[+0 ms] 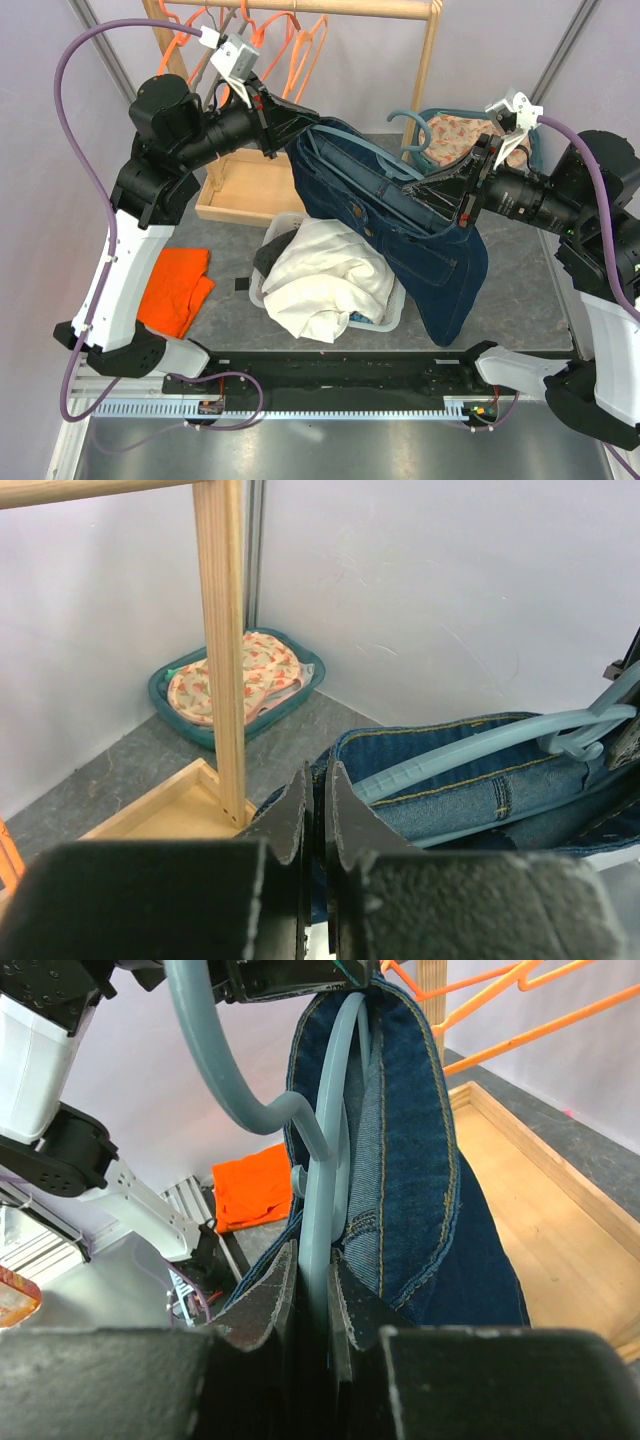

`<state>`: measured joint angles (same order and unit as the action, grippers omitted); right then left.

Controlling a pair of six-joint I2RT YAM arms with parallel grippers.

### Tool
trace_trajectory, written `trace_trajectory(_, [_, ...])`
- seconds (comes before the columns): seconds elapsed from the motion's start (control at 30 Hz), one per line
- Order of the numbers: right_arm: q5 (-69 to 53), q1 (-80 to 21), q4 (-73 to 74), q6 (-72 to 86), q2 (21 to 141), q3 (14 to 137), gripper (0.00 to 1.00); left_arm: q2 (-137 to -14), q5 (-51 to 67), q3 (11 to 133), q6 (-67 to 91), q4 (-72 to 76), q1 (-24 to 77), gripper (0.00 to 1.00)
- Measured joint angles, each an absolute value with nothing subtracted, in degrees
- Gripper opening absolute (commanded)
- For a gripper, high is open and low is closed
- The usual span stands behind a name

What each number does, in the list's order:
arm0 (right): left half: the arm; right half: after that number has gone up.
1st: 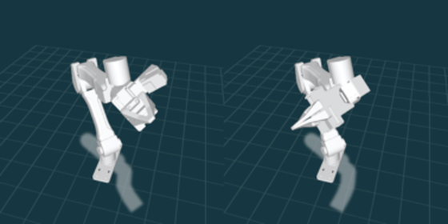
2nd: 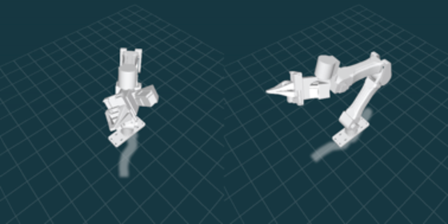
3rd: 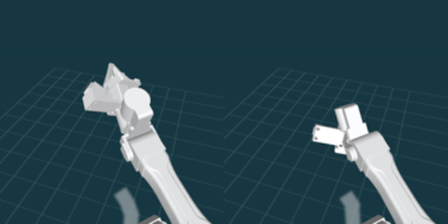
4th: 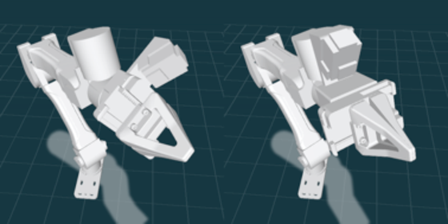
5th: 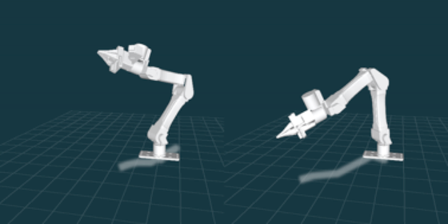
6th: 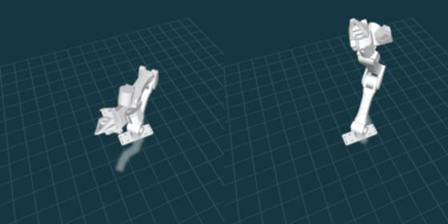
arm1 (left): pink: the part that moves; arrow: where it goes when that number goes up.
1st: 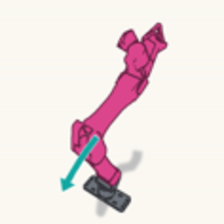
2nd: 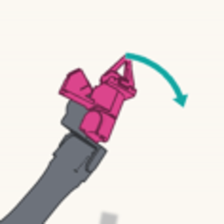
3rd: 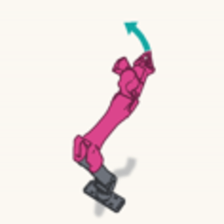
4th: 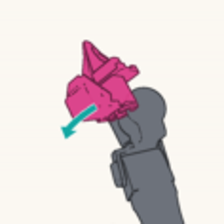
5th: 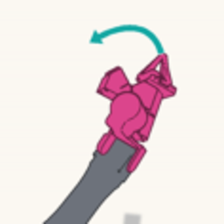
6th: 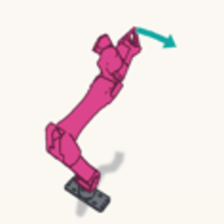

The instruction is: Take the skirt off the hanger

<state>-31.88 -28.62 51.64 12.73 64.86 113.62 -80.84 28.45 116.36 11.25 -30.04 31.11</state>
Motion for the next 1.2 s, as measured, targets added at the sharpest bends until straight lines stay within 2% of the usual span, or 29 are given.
trace_trajectory(0.17, [-32.0,-28.6,50.0,13.7,64.5,112.2,0.00,-83.2,19.9,122.5,4.0,-33.6,39.3,0.02])
trace_trajectory(0.33, [-32.2,-28.6,47.4,13.9,63.9,108.7,0.00,-83.7,16.8,125.5,0.6,-35.9,45.2,0.04])
trace_trajectory(0.67, [-33.7,-28.7,38.2,16.6,65.0,99.6,0.00,-86.4,15.2,130.2,-0.3,-37.8,48.2,0.05])
trace_trajectory(0.87, [-33.6,-28.8,35.2,18.2,66.6,99.1,0.00,-86.8,15.6,130.0,-0.3,-37.8,48.7,0.07])
trace_trajectory(0.97, [-33.1,-28.8,32.4,19.6,66.5,98.9,0.06,-86.8,16.6,129.4,-0.3,-37.6,48.8,0.08])
trace_trajectory(1.0, [-32.8,-28.9,30.7,20.3,66.3,98.4,0.11,-86.8,16.8,129.2,-0.3,-37.6,48.9,0.08])
trace_trajectory(1.1, [-32.6,-29.1,24.8,23.6,65.5,95.9,0.18,-86.8,17.0,129.0,-0.3,-37.5,48.9,0.10])
trace_trajectory(1.13, [-32.8,-29.1,23.1,24.8,65.7,95.6,0.18,-86.8,17.0,129.0,-0.3,-37.3,48.9,0.10])
trace_trajectory(1.2, [-33.6,-29.2,20.0,26.9,66.5,95.6,0.11,-86.6,16.6,129.0,-0.7,-36.8,48.9,0.16])
